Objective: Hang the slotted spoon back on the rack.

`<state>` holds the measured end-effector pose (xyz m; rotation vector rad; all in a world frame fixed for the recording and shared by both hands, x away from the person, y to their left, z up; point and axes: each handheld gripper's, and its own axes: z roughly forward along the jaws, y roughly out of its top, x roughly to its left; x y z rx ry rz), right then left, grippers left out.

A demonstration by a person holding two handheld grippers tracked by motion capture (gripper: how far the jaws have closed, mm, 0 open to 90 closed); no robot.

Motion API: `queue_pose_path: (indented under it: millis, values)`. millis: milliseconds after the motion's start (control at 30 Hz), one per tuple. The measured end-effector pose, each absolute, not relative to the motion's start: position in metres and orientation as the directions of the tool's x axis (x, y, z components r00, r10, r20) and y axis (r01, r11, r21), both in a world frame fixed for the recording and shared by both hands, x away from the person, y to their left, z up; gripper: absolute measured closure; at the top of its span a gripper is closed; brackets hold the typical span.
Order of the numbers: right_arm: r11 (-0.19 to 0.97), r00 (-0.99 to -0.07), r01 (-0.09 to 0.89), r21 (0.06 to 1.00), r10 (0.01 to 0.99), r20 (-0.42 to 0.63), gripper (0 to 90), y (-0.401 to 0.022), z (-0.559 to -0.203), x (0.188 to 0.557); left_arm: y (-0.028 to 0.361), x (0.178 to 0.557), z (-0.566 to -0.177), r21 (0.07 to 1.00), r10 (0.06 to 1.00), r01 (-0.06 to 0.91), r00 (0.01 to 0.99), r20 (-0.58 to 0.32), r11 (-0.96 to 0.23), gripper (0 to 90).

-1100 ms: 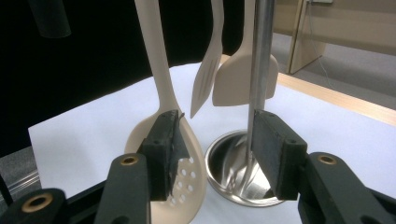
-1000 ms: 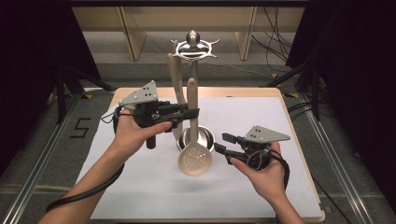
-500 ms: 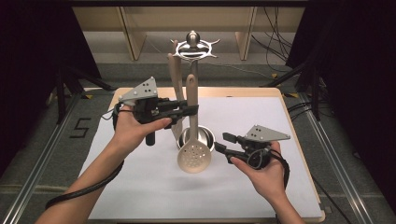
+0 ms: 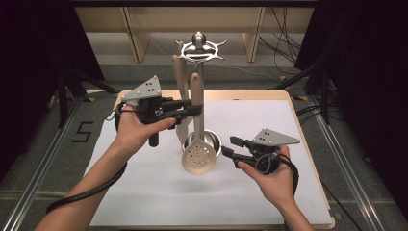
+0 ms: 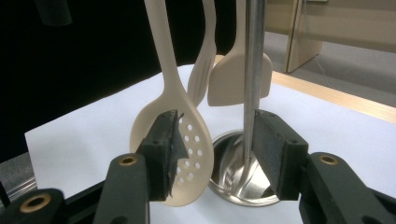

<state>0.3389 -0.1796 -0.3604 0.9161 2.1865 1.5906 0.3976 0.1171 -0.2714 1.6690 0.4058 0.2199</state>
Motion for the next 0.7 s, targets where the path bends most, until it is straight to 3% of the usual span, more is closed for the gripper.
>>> queue_pose_path:
  millis: [700]
  values:
    - [0.175, -0.758, 0.316, 0.932, 0.638, 0.137, 52.0, -0.1803, -0.3614, 0.3407, 0.1171, 0.4065, -0.2705, 0.984, 0.395, 0.142, 0.915, -0.089, -0.106, 75.1]
